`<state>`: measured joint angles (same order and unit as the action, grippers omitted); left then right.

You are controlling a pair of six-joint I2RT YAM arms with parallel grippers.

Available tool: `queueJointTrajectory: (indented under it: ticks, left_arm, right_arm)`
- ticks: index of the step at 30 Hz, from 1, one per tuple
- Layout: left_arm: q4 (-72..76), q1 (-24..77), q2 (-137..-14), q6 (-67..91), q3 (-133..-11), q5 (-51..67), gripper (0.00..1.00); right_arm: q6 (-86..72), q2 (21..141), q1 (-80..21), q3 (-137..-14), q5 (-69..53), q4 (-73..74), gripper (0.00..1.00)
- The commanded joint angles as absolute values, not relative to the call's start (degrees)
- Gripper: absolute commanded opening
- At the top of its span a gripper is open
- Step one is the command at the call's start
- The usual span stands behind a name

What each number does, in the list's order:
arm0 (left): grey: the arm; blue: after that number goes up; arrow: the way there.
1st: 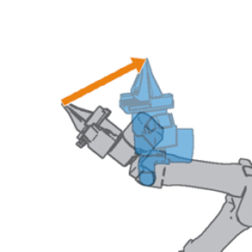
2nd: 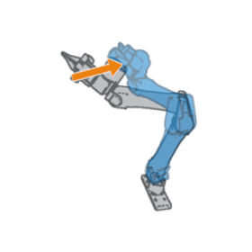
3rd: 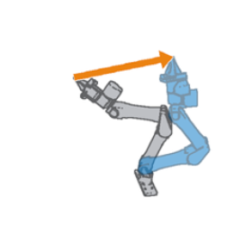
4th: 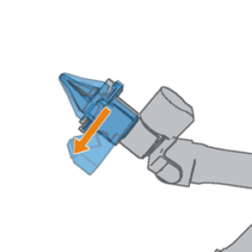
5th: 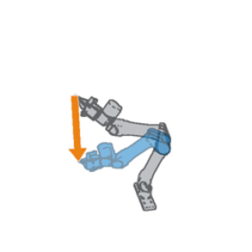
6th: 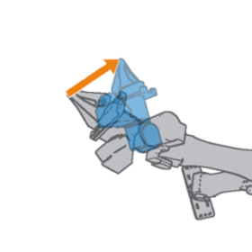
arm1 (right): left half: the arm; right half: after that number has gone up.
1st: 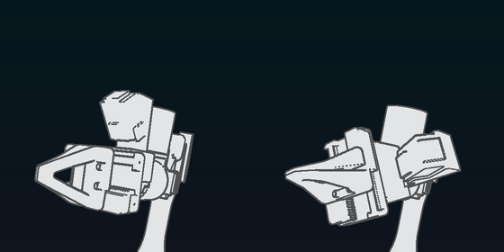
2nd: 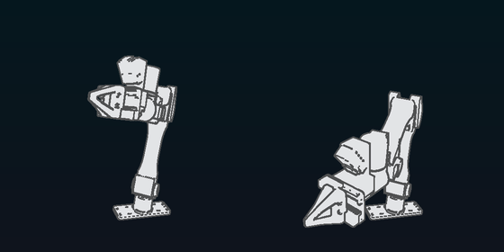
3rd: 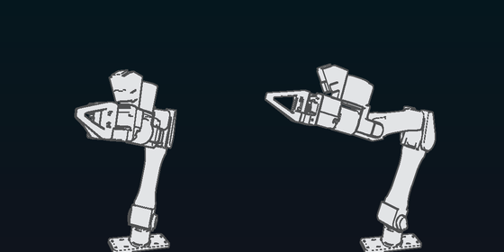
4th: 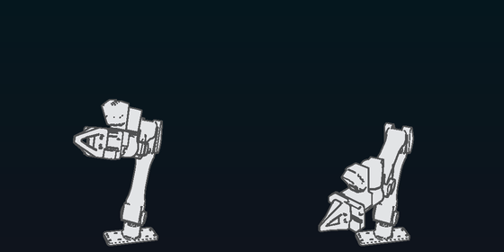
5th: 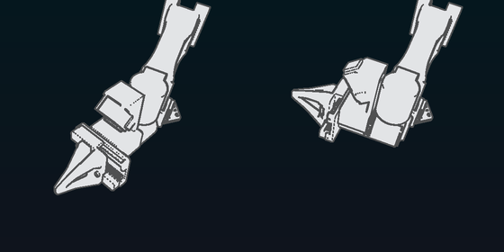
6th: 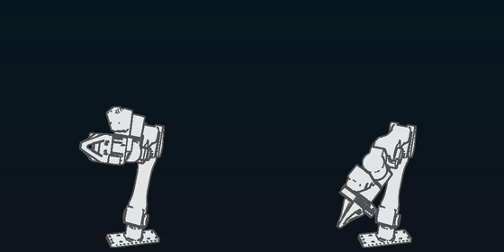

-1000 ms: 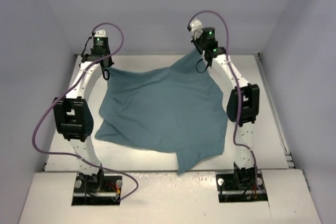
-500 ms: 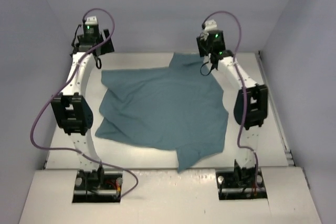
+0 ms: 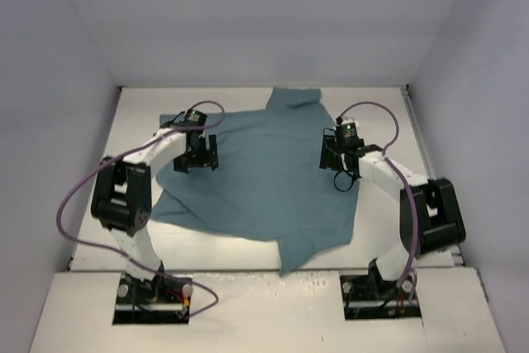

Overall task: Fold and stack the t-shirts
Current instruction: Flatten out the tshirt

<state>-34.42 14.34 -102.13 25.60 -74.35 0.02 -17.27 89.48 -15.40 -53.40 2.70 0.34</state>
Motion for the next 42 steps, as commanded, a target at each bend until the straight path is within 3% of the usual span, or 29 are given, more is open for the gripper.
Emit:
queueJointTrajectory:
  ticks: [1,11,21,25,29,34,42]
  left_arm:
    - [-33.3,16.2,-102.2,28.6,-76.1,-0.8,0.80]
    - [-34.1,15.5,-115.6,28.9,-85.3,-0.7,0.78]
    - [-37.7,12.9,-130.7,29.5,-109.9,3.3,0.79]
    - [-37.7,11.5,-126.2,28.8,-113.0,4.9,0.81]
    - [-37.7,9.7,-111.1,27.1,-104.8,2.0,0.84]
    - [-37.7,3.0,-97.0,28.5,-86.9,0.5,0.84]
    - [-34.2,-6.1,-92.5,35.7,-68.0,2.1,0.82]
  right_arm:
    - [-22.7,90.0,-16.1,-50.5,0.4,-1.4,0.56]
    - [-23.1,102.5,-12.8,-55.3,0.5,-1.2,0.54]
    - [-16.3,117.5,-7.7,-79.9,0.4,2.8,0.54]
    - [-13.8,119.9,-6.9,-89.8,0.4,3.6,0.54]
    - [-12.6,114.2,-7.1,-91.1,-1.7,4.1,0.55]
    - [-14.6,101.3,-7.5,-80.1,-0.4,4.1,0.56]
    - [-21.9,87.1,-7.2,-59.4,1.4,4.1,0.55]
